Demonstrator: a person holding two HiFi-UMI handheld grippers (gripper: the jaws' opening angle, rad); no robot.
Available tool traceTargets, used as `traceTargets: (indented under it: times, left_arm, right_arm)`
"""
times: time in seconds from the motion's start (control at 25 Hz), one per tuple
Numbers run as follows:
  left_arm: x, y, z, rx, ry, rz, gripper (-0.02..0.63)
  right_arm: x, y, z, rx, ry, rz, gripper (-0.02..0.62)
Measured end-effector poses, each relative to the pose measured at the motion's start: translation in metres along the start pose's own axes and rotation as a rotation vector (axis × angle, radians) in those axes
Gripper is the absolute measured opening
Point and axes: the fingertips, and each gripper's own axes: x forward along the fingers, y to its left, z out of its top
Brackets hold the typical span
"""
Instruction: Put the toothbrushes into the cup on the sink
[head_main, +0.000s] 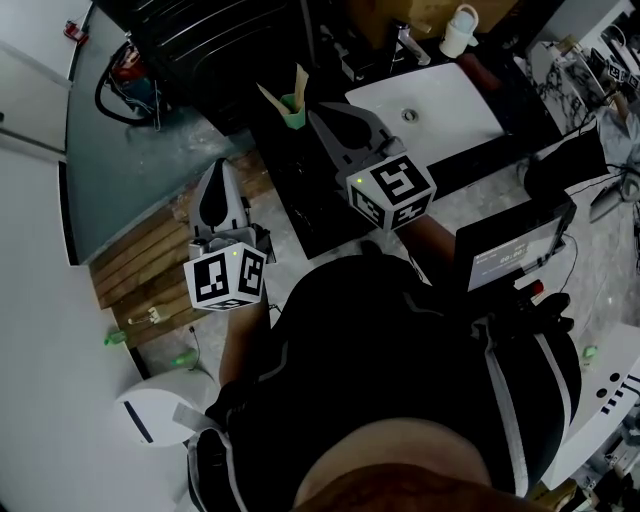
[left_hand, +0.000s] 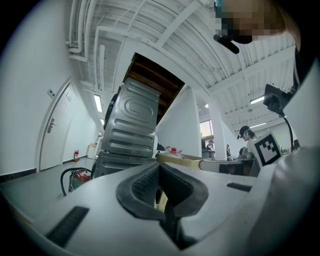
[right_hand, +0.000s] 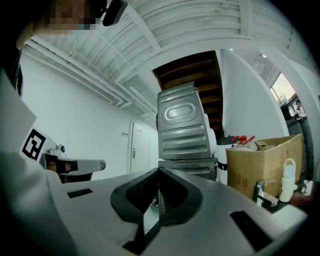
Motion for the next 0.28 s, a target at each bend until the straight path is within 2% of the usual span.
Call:
traceTargets:
  times: [0.28]
  left_arm:
    - [0.0064,-0.0041,-0.0006,-0.010,-0.001,-0.003,0.005]
  right_arm:
    - [0.0006,-0.0064,-0.0006,0.007,0.010,-0.003,0.023]
